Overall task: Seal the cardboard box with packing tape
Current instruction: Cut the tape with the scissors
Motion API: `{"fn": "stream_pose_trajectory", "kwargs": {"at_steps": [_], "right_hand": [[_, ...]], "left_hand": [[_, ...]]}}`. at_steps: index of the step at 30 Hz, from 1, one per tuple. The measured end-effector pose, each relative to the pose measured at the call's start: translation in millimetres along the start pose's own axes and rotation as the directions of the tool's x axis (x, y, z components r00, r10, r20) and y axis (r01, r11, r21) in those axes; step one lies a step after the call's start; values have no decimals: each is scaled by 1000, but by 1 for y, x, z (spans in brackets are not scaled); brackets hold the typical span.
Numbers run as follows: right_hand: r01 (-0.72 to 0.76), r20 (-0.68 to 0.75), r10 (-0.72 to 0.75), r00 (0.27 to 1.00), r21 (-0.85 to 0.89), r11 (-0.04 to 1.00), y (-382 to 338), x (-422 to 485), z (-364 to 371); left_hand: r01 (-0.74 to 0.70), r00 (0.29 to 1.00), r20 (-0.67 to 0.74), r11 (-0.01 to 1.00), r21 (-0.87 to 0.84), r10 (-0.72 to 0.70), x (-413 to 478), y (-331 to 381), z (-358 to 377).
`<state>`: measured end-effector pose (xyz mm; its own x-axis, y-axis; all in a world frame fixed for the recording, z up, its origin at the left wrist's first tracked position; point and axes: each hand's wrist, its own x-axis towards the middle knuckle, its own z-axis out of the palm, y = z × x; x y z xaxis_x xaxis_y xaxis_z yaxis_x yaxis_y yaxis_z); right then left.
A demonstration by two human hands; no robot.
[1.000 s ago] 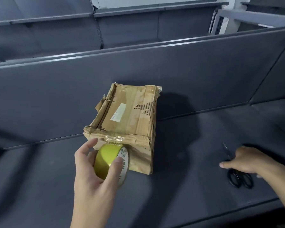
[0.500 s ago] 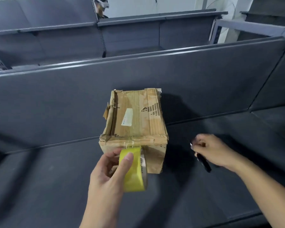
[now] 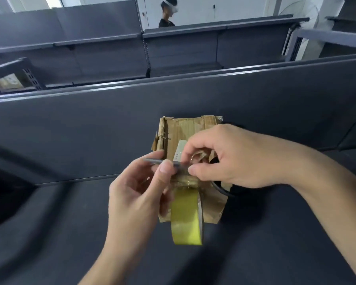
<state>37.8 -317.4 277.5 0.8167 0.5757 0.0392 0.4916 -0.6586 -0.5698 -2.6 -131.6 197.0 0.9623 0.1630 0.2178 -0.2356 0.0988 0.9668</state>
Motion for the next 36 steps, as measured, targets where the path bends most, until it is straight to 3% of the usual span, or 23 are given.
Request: {"fn": "stream_pose_trajectory", "kwargs": {"at_steps": [3,7,9,13,17,21,25,28,31,36], "right_hand": [[18,-75,-18,997,-2,1000,0,5,10],[32,-390,-114,914,-212,977,12,1,18],[21,-455,-157,876,-291,956,14,-8,22],[-99,-398,-124,909,-494,864,11,-20,34],[-170,-407,-98,908,-572,802,7,-14,37],[-152,-347,-92,933,-613,776,3,-9,30],[-195,-242,111,964,-359,913,0,-21,18],[-218,-144,225,964,59,974,2,-41,17],[-246,-2,273,962,432,868,8,-54,26],[-354,146,329,933,545,760,33,-65,43]], "left_hand": [[130,991,36,976,-176,-125,11,9,4],[118,988,-69,964,-238,-138,19,6,6],[120,981,-116,956,-266,-156,22,6,5],[139,963,-175,936,-324,-204,27,7,4],[137,967,-158,934,-331,-198,29,8,3],[113,985,-93,952,-285,-144,29,16,1],[35,999,3,994,-101,-34,18,11,-14],[-56,993,108,992,115,44,4,-6,-38],[68,962,243,967,245,-129,-5,-35,-60],[243,861,407,949,198,-306,-19,-61,-57]]}}
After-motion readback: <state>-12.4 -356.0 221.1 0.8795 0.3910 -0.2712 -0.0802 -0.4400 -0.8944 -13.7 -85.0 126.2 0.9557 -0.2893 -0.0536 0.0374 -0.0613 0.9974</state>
